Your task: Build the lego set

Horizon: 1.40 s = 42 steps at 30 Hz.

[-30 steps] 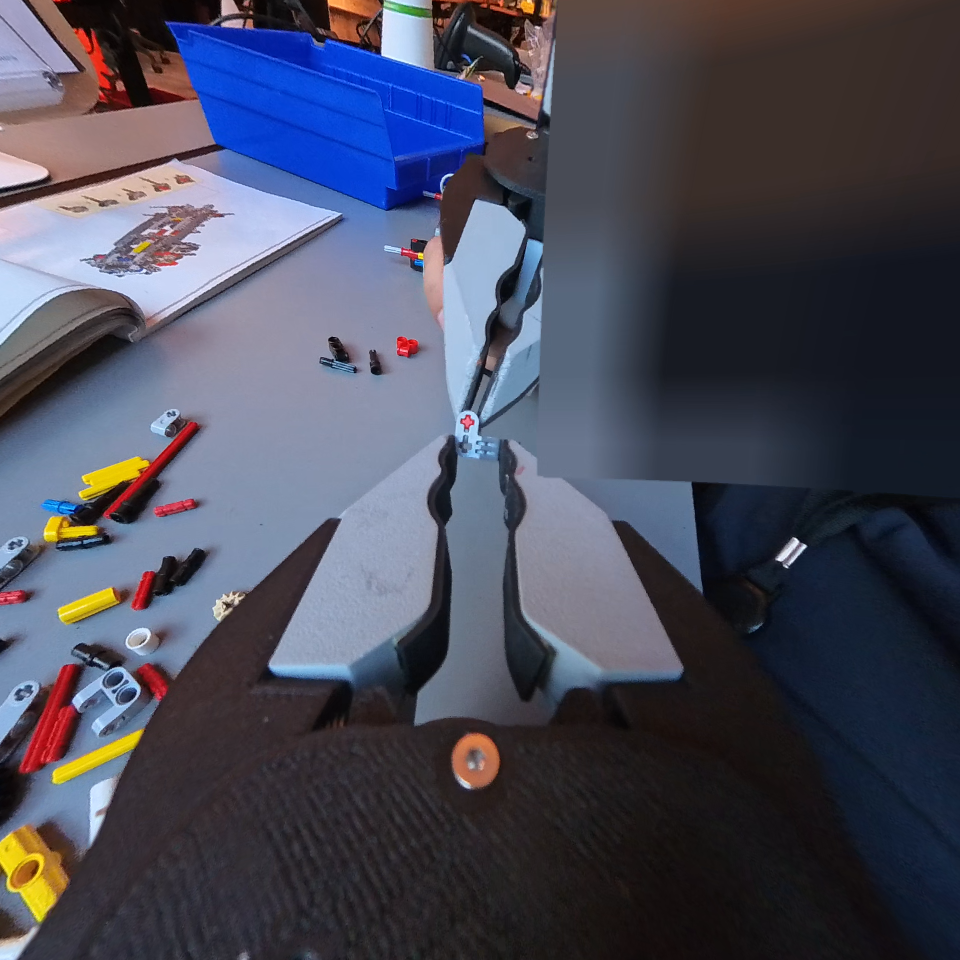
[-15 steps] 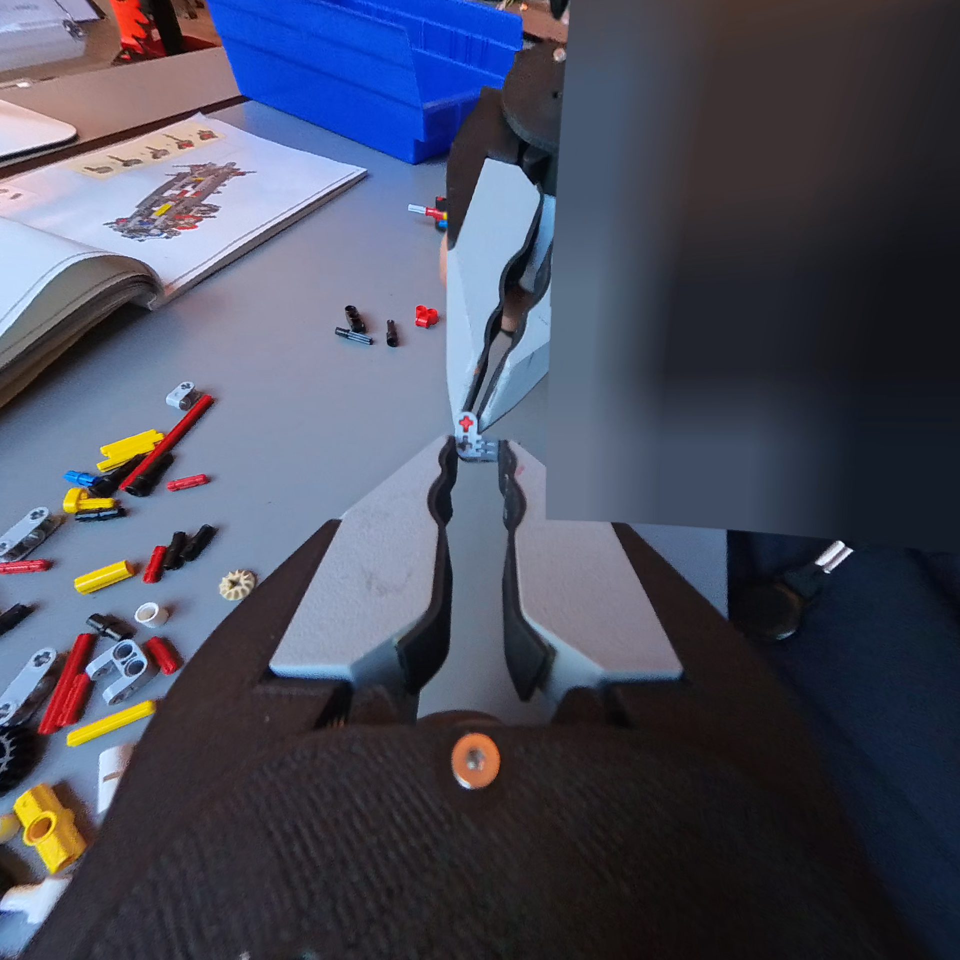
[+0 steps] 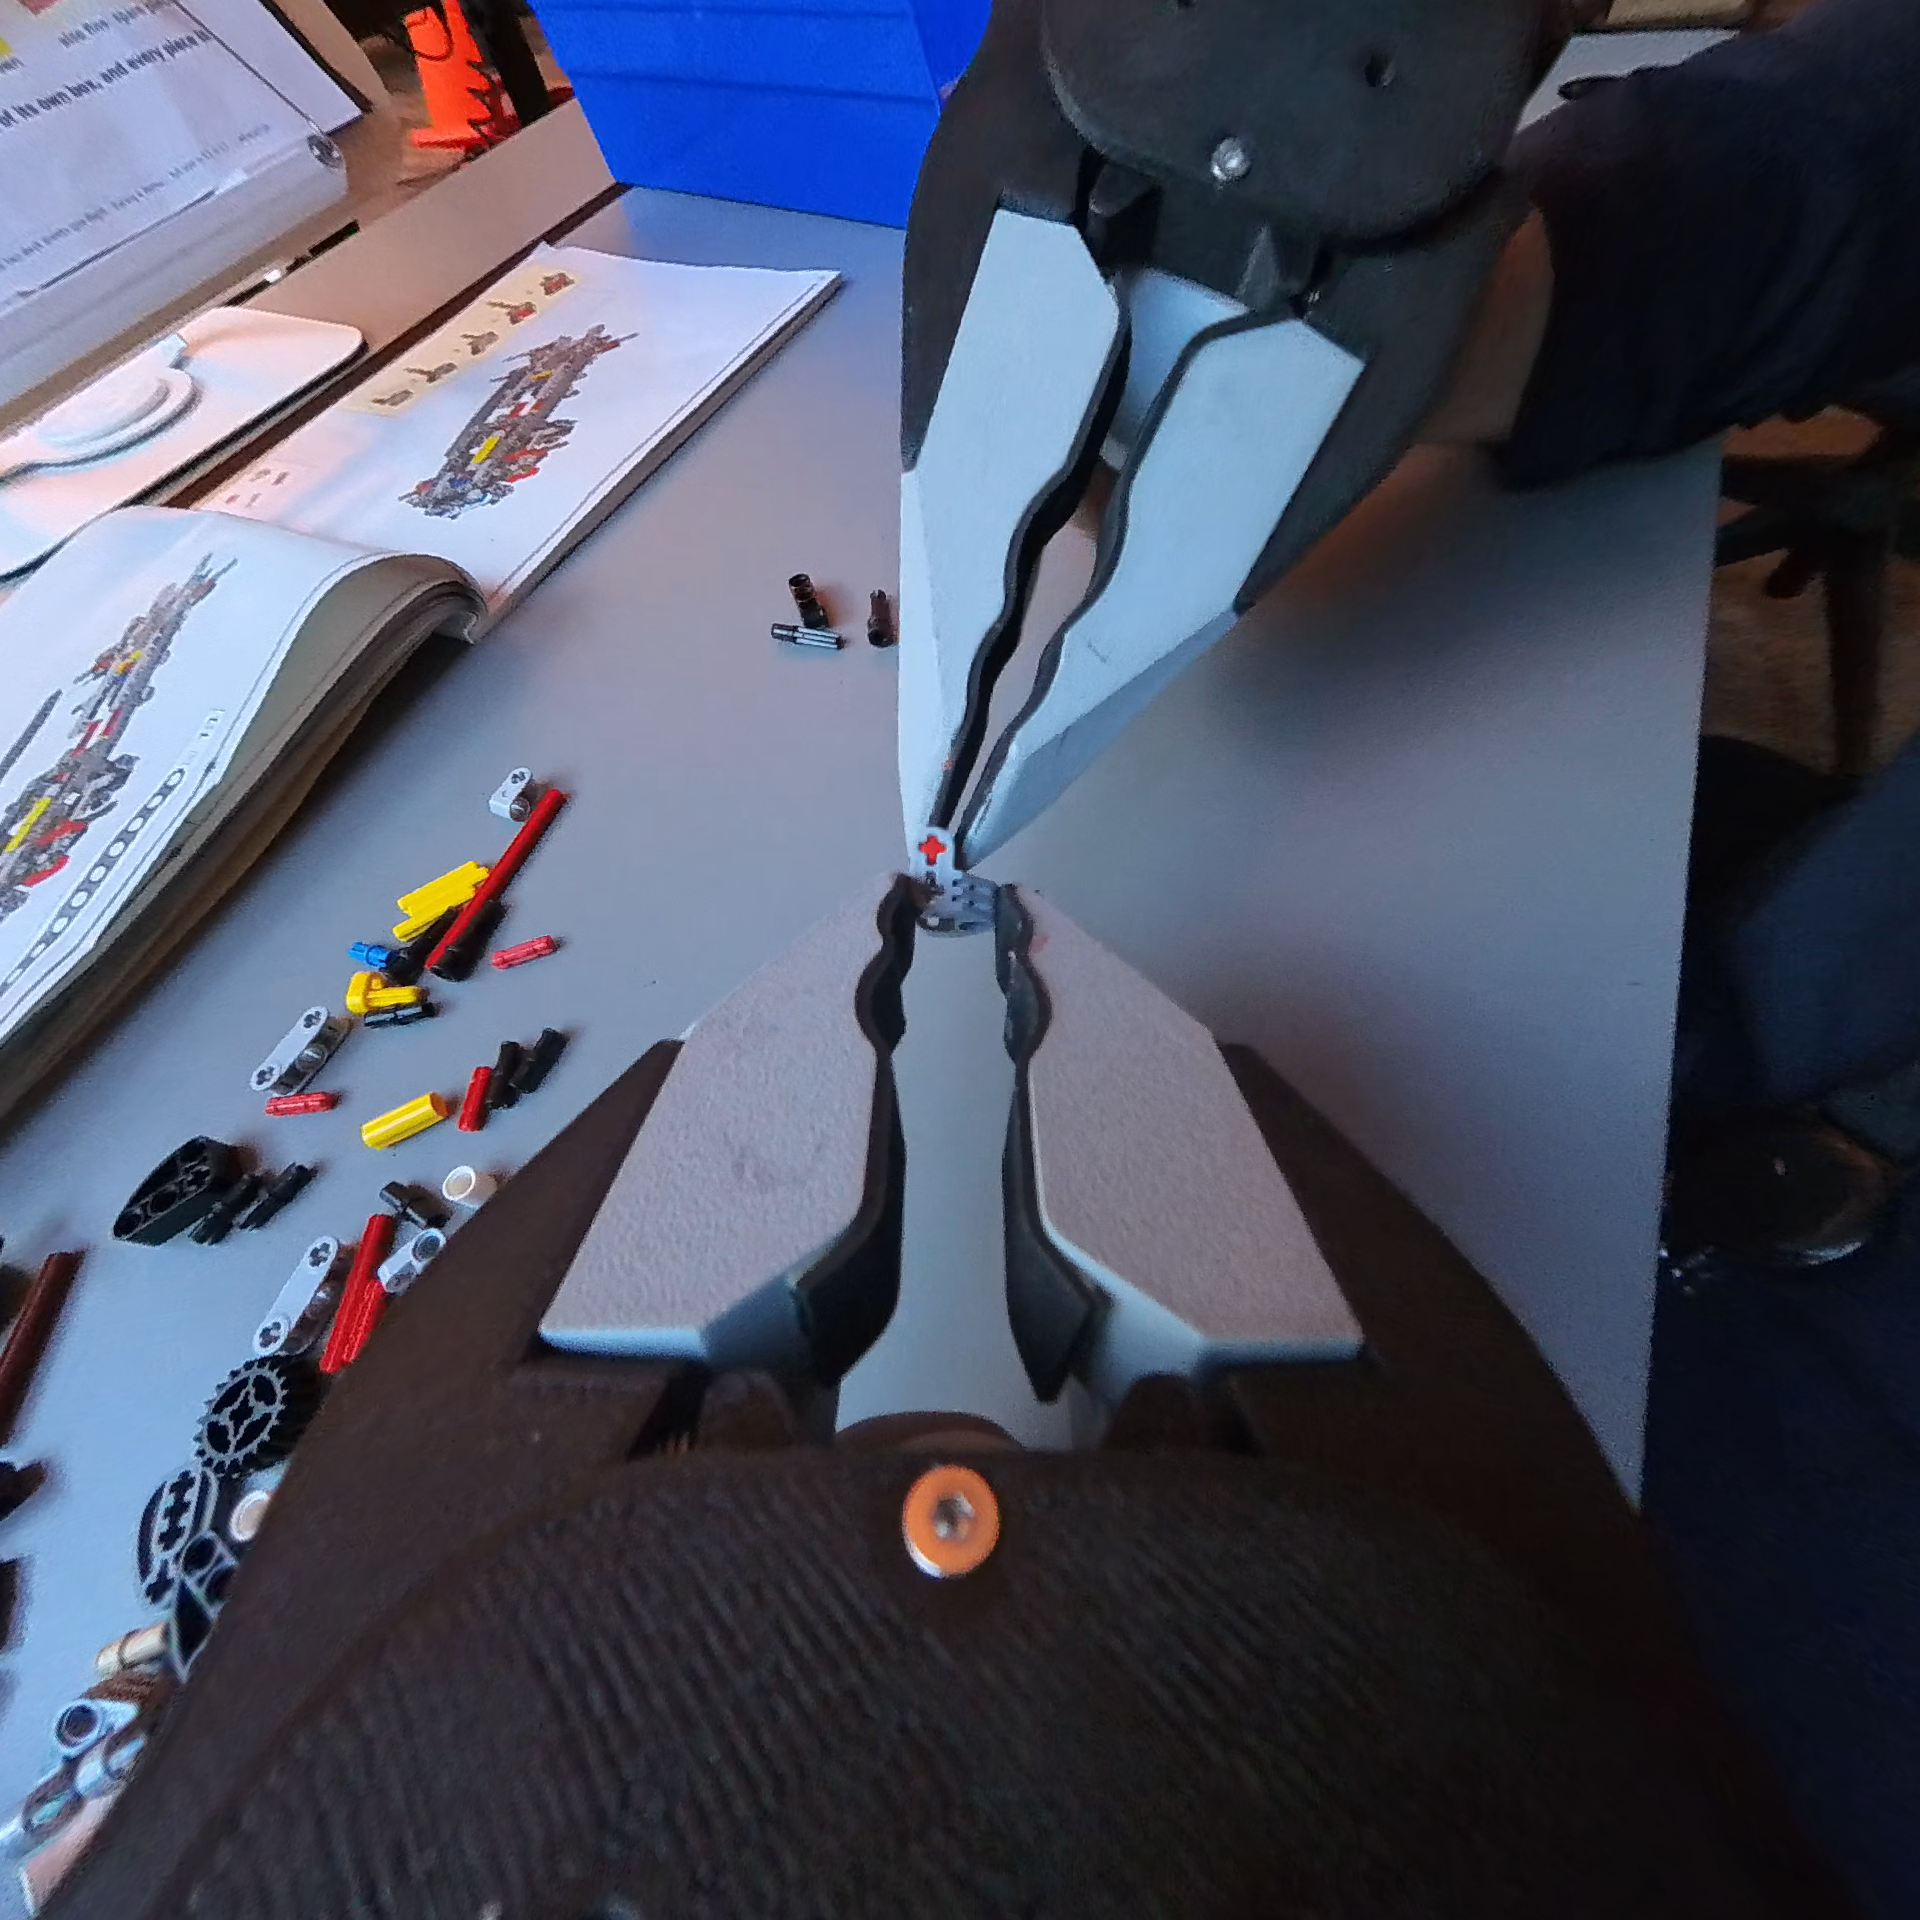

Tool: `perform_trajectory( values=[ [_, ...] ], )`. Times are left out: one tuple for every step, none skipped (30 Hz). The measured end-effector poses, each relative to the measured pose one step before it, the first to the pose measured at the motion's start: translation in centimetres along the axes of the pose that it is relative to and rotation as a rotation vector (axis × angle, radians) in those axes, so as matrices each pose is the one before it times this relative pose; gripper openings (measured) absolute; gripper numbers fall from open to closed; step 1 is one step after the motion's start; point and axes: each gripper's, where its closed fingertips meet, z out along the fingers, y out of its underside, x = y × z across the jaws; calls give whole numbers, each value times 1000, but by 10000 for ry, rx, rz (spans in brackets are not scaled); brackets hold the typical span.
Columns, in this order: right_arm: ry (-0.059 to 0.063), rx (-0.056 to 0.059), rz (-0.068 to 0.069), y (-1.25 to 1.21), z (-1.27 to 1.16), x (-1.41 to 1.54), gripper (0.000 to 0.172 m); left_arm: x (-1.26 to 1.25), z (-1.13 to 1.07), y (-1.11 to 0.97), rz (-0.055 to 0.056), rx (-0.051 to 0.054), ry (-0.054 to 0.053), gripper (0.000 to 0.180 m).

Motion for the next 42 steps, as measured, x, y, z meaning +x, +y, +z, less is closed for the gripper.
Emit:
perform_trajectory(
  values=[
    [41, -96, -115, 97, 52, -18, 0, 0, 56, 85, 10, -65, 10, 12],
    [10, -113, -81, 120, 49, -35, 0, -3, 75, 103, 92, -86, -71, 12],
    [-9, -190, -83, 218, 76, -42, 0, -22, 133, 194, 219, -158, -172, 12],
    [33, -200, -116, 301, 148, -44, 0, -54, 126, 277, 239, -210, -188, 12],
    [46, -164, -25, 295, 183, -26, 0, 39, 63, 94, 168, -63, -69, 12],
    [-156, -606, 54, 1049, 579, -285, 0, 643, -318, -1401, 53, 1013, 403, 13],
    [-672, -682, 273, 1279, 1352, -1306, 0, 445, -472, -1887, -574, 1228, 363, 12],
    [-578, 668, 279, -932, 633, -1210, 0, 24, 384, 434, -441, -385, 141, 13],
    [343, 76, -130, -495, -246, 444, 0, -443, 298, 571, 91, -434, -250, 13],
    [579, -23, -35, 63, -514, 1268, 0, -409, -161, -132, 17, 145, -181, 13],
    [331, 377, 481, -2, -620, 1234, 0, -382, -319, -61, -222, 140, -6, 13],
    [-45, 324, 782, 158, -628, 830, 0, -364, -428, -232, -237, 258, 50, 13],
    [-153, 192, 737, 253, -574, 630, 0, -427, -401, -148, -211, 196, -5, 13],
    [-240, 446, 583, -250, -573, 306, 0, -325, -253, -79, -208, 117, 27, 13],
    [-358, 773, 432, -914, -569, -131, 5, -154, -118, -128, -212, 106, 90, 13],
    [-286, 817, 368, -1230, -463, -252, 13, -26, -26, -53, -135, 43, 111, 13],
    [-333, 665, 264, -1108, -278, -442, 13, 12, -4, -42, -46, 35, 79, 13],
    [-255, 430, 214, -785, -73, -364, 13, 25, -33, -70, -25, 48, 71, 13],
    [-162, 211, 146, -419, 95, -235, 12, 48, -34, -62, -56, 49, 97, 13],
    [-123, 32, 76, -91, 195, -182, 9, 28, -73, -78, -96, 69, 95, 13],
    [-140, -8, 1, 21, 248, -255, 6, -72, -101, -137, -111, 104, 43, 14],
    [-88, -2, -38, 18, 265, -214, 5, -60, -74, -95, -124, 75, 63, 14],
    [-10, -21, -82, 49, 251, -107, 3, -25, -49, -39, -113, 39, 67, 14],
    [112, -28, -101, 55, 199, 75, 2, -99, -57, -43, -79, 30, -6, 13],
    [143, 62, -94, -120, 50, 147, 0, -23, -39, -80, -78, 64, 45, 14],
    [143, 163, -28, -270, -18, 200, 0, 44, -15, -20, -56, 19, 82, 14],
    [107, 145, 43, -209, -43, 194, 0, -9, 0, -15, -27, 8, 16, 14],
    [46, 23, 89, -1, 6, 152, 0, 29, -1, -83, -29, 66, 23, 14],
    [-42, -42, 77, 124, 54, 5, 0, 40, 17, -100, -50, 66, 34, 14],
    [-71, 19, 35, 21, 60, -80, 0, 40, 56, -4, -43, -3, 36, 14],
    [-23, 12, -5, -1, 47, -54, 2, 69, 48, -47, -22, 29, 37, 14],
    [21, 31, -52, -73, -3, 8, 2, -9, 20, -52, -12, 39, -17, 14],
    [-24, 103, -66, -177, -36, -64, 2, 85, 20, -78, -12, 52, 44, 14],
    [-102, 142, -27, -232, -36, -168, 1, 160, 72, -21, -31, 13, 92, 14],
    [-23, 83, 3, -125, -7, -45, 1, 36, 37, -127, -56, 86, 2, 14],
    [9, 90, 3, -80, 6, 49, 1, 3, 6, -136, -96, 96, 21, 14],
    [-16, 119, 59, -117, -28, 15, 0, 40, -10, -156, -146, 119, 81, 14],
    [-51, 228, 119, -283, -47, -54, 0, 107, -31, -305, -229, 240, 138, 14],
    [-71, 280, 167, -334, -52, -54, 0, 118, -15, -353, -312, 276, 163, 14],
    [-108, 188, 173, -206, -67, -52, 0, 106, 37, -203, -305, 177, 155, 14],
    [-72, -6, 147, -37, -57, -9, 0, 35, 47, -57, -149, 54, 64, 14],
    [0, -195, 2, 89, -57, -35, 0, -20, 67, 82, 42, -56, -58, 14]
  ],
)
